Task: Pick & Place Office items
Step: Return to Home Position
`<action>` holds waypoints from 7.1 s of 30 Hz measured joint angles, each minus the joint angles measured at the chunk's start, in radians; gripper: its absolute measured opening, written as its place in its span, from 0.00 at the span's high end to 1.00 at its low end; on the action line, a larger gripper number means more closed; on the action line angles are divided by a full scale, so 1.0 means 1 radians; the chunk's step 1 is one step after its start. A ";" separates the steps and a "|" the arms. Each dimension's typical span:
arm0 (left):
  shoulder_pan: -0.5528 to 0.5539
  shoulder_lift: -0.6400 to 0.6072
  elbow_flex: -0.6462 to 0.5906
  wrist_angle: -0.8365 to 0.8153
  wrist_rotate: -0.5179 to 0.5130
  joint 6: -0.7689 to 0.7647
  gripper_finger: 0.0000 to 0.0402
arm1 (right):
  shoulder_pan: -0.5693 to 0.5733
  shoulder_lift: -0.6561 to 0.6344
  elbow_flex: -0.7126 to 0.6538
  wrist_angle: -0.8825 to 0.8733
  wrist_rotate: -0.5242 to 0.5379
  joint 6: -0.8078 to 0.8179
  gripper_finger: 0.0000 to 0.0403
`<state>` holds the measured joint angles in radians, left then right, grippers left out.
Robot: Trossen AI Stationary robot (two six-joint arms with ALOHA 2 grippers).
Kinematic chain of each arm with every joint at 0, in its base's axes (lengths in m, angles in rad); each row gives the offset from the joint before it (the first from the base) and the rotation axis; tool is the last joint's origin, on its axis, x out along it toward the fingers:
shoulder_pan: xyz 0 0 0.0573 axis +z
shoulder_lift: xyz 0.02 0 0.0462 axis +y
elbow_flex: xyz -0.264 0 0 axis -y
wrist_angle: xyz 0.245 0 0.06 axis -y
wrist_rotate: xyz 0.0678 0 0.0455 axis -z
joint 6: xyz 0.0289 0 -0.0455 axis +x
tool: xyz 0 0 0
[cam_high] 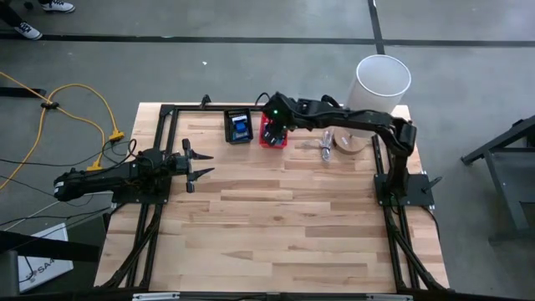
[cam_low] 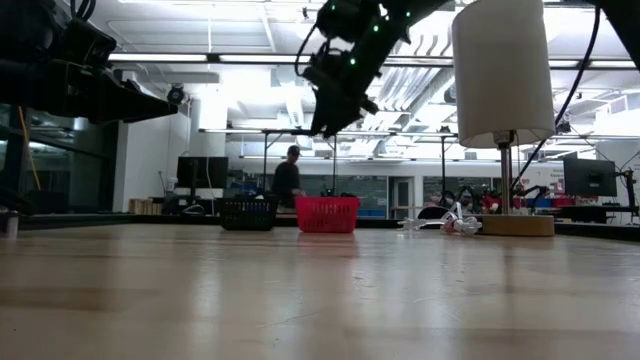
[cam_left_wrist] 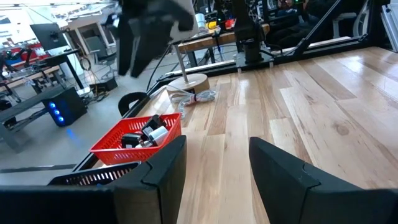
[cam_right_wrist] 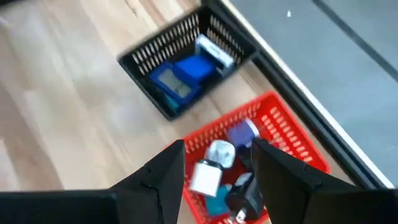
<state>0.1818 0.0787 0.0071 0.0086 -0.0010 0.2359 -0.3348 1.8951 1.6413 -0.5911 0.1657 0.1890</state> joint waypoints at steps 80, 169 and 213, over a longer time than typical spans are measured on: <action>0.000 0.003 0.000 0.000 0.000 0.000 0.58 | 0.112 -1.765 -1.595 0.626 0.086 0.024 0.57; 0.000 0.003 0.000 0.000 0.000 0.000 0.58 | 0.112 -1.809 -1.633 0.603 -0.191 0.024 0.57; 0.000 0.004 0.000 0.000 0.000 0.000 0.58 | 0.112 -1.809 -1.633 0.603 -0.191 0.024 0.57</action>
<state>0.1818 0.0823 0.0071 0.0086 -0.0010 0.2356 -0.2230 0.0856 0.0082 0.0116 -0.0254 0.2127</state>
